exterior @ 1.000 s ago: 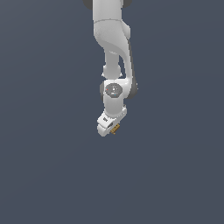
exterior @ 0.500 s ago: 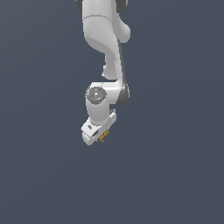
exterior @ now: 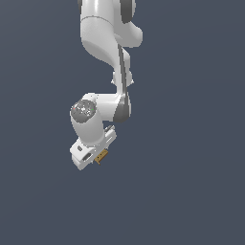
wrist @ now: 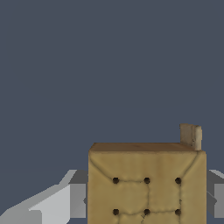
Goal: Pick up the object and move it to a goal position.
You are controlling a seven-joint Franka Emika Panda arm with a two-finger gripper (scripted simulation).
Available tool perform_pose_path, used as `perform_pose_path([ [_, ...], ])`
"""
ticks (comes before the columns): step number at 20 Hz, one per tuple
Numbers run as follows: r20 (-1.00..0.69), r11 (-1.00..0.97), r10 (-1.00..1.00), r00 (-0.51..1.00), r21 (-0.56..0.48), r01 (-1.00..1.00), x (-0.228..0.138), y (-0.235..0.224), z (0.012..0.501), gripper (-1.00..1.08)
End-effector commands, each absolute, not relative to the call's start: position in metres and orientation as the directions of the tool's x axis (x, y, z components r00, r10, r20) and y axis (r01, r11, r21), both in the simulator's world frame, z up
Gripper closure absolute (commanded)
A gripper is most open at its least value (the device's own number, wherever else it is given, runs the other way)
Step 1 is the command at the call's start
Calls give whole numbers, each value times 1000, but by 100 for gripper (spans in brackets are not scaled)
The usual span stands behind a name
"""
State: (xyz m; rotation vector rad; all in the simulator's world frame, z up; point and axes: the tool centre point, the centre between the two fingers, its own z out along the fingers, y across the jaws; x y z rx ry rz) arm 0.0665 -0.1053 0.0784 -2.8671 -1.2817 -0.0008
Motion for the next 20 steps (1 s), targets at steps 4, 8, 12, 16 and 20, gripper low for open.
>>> perform_pose_path([
  [4, 1, -666, 746, 666, 0, 746, 90, -128, 89, 108],
  [8, 1, -666, 746, 666, 0, 746, 102, -139, 94, 108],
  [12, 0, -666, 746, 666, 0, 746, 111, -147, 97, 108],
  [16, 0, -666, 746, 666, 0, 746, 116, -151, 99, 108],
  [20, 0, -666, 746, 666, 0, 746, 119, -153, 100, 108],
])
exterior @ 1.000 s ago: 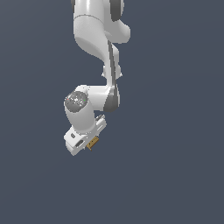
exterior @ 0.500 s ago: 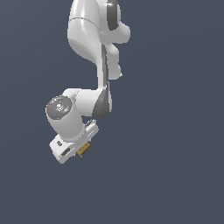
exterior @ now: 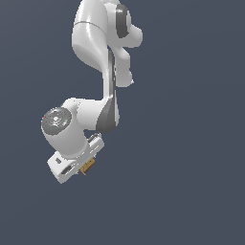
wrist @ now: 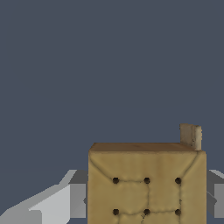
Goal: Pick up the object and move it to a goal position.
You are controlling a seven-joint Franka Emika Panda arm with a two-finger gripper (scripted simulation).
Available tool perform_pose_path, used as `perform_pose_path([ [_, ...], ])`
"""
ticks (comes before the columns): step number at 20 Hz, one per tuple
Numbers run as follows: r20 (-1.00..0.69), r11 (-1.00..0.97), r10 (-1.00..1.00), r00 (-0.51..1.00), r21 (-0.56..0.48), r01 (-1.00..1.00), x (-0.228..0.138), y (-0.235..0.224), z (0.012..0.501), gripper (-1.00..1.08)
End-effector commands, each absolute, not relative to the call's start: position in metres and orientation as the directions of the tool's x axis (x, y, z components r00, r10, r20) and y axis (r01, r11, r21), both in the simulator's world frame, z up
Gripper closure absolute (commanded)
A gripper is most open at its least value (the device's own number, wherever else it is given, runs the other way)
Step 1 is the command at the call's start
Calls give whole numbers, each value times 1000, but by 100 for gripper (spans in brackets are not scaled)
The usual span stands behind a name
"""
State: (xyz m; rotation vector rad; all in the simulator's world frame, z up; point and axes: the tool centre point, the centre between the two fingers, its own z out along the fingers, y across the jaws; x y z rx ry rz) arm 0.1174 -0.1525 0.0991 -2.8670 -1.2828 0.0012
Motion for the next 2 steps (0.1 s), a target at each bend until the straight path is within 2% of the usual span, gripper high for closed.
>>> perform_pose_path([
  [1, 0, -666, 746, 666, 0, 746, 119, -153, 100, 108],
  [2, 0, -666, 746, 666, 0, 746, 119, -153, 100, 108],
])
